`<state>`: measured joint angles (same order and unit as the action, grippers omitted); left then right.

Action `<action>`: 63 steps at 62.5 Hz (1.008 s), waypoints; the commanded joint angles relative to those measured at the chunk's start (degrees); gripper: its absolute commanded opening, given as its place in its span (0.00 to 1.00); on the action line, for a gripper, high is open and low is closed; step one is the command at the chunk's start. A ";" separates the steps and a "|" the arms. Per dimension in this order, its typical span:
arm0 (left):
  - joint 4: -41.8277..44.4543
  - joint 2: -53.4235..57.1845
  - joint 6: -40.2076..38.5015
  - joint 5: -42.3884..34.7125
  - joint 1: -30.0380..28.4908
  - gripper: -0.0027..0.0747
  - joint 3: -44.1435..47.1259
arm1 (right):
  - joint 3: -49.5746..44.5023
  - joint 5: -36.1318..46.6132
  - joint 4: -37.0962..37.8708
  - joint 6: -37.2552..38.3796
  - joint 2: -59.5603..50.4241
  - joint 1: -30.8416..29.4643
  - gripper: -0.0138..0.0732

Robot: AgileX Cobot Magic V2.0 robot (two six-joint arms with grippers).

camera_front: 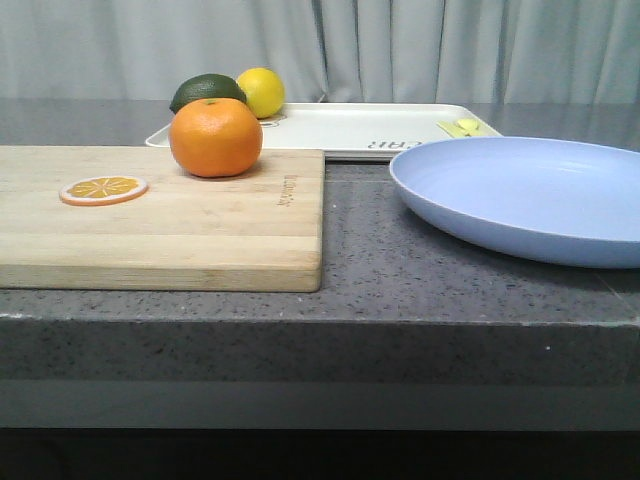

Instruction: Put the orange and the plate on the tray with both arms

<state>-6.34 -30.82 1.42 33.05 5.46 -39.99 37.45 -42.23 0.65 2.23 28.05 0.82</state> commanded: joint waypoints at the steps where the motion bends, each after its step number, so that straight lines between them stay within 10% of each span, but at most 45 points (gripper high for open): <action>1: -0.43 -2.59 0.75 -3.86 2.39 0.75 -2.09 | 3.37 1.00 0.70 -1.52 1.52 1.20 0.84; 33: 6.34 -25.13 1.85 -1.07 22.73 0.87 -13.54 | 5.46 -1.50 0.70 -2.23 4.31 3.61 0.84; 63: 8.19 -50.70 1.85 -0.01 26.17 0.89 -33.04 | 5.46 -0.56 0.70 -2.23 4.31 3.61 0.84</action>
<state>1.34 -79.88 3.21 35.76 31.15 -68.15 40.88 -47.04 0.65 0.68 31.71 4.39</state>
